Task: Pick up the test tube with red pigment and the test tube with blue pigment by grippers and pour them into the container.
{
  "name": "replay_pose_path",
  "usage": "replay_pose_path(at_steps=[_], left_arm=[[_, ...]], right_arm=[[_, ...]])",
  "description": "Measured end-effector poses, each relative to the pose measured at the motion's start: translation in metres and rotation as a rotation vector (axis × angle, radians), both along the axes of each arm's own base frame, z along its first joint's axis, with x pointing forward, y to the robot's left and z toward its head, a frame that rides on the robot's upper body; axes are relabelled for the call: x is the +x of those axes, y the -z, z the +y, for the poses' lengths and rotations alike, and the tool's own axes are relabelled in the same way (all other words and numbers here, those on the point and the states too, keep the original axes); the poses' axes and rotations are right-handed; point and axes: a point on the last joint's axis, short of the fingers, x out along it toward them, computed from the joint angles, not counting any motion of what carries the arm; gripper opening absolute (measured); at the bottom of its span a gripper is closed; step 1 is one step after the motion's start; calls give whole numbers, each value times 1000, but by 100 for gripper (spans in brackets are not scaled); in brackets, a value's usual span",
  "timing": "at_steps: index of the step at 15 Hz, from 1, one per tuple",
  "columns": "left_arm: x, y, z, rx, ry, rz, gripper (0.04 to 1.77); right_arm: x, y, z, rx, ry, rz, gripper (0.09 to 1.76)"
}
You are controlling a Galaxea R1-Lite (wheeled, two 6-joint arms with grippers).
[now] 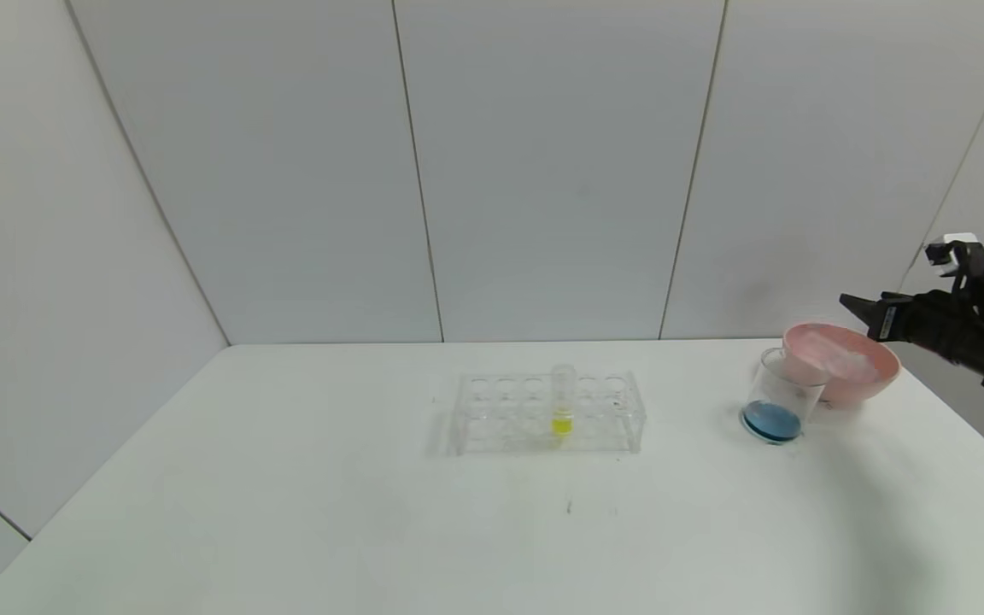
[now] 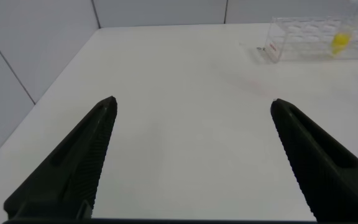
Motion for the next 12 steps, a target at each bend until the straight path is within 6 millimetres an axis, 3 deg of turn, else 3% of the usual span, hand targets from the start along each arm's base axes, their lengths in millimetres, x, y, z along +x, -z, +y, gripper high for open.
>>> replay_pose_path(at_steps=[3,6,12], left_arm=[[0,0,0,0,0,0,176],[0,0,0,0,0,0,176],[0,0,0,0,0,0,176]], right_arm=[[3,1,7,-2,-17,-2,130],[10,-3,34,-10,-49,-17,143],[20,-15,133,16,-99,-51,158]])
